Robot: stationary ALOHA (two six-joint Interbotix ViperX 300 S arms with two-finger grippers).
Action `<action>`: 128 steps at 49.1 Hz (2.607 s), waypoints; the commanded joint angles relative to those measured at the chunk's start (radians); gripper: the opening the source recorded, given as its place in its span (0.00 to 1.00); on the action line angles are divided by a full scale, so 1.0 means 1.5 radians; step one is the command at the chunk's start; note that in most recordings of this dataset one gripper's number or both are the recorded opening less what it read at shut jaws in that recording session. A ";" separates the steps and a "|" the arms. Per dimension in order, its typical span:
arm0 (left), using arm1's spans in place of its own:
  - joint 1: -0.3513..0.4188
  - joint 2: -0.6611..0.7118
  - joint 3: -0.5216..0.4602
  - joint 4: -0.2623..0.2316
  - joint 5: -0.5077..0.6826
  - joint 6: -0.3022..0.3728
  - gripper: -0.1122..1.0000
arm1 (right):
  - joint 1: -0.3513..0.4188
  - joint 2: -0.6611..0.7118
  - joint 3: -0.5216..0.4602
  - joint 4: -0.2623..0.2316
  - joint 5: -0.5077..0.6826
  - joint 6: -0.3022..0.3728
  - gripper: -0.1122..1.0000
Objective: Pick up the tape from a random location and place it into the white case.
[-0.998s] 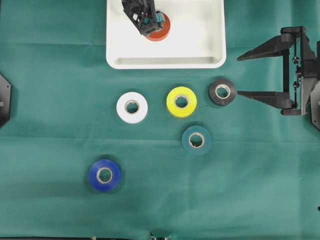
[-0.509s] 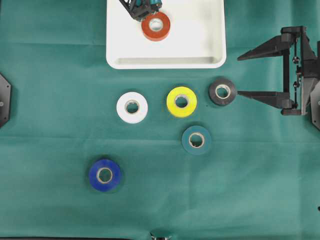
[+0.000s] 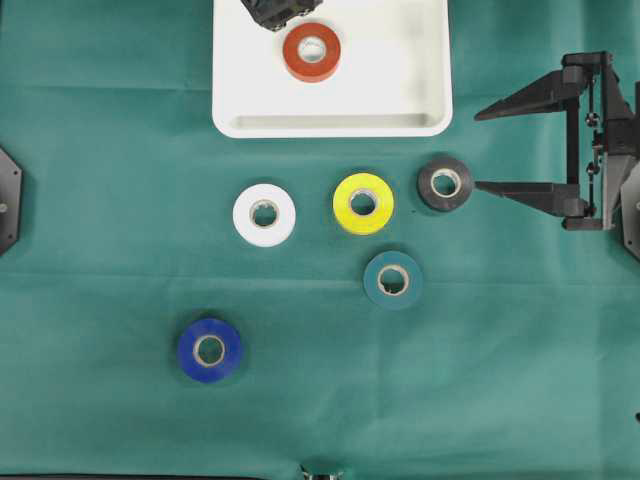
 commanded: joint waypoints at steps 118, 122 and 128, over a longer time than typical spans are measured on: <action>-0.206 -0.615 0.483 -0.002 -0.222 -0.064 0.98 | -0.001 -0.001 -0.034 -0.002 -0.002 0.003 0.90; -0.206 -0.615 0.484 -0.003 -0.223 -0.064 0.98 | -0.001 -0.001 -0.035 -0.002 -0.001 0.003 0.90; -0.206 -0.615 0.484 -0.003 -0.227 -0.064 0.98 | -0.001 -0.001 -0.034 -0.002 0.000 0.004 0.90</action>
